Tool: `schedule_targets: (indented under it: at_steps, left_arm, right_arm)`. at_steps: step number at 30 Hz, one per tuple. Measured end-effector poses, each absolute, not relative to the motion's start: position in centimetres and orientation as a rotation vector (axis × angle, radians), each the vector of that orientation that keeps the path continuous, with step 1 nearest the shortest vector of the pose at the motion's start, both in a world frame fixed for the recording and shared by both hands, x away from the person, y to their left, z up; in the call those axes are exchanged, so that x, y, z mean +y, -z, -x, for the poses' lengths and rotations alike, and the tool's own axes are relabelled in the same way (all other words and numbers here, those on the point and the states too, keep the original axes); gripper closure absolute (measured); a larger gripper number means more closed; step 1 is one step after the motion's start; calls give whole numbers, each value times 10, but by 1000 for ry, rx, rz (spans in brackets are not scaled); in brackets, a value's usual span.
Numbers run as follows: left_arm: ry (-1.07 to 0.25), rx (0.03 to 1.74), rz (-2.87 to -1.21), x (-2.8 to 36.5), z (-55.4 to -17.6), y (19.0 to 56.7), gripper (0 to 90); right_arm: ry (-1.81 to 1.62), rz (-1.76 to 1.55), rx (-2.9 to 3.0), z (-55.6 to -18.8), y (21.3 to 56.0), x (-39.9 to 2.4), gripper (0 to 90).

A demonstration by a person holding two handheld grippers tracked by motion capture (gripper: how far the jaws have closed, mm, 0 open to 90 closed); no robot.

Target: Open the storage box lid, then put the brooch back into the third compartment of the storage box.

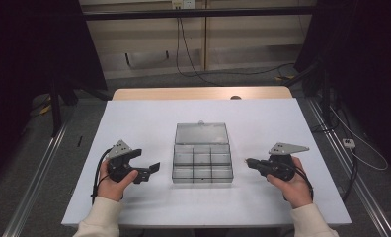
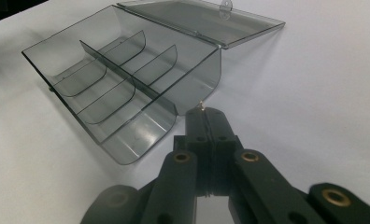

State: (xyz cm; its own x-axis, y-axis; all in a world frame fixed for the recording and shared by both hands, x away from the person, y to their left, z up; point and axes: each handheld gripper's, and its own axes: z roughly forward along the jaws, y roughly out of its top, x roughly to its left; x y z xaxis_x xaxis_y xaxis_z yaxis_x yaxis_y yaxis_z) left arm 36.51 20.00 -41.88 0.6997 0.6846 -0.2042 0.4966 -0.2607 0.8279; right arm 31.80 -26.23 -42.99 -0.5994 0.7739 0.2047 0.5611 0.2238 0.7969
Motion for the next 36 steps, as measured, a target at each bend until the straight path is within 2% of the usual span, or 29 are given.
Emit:
schedule_targets:
  at_steps: [36]
  left_arm:
    - [-245, 929, -1916, 213, -363, 418, 74]
  right_arm:
    - [-1310, -1196, 2252, -346, 413, -246, 898]
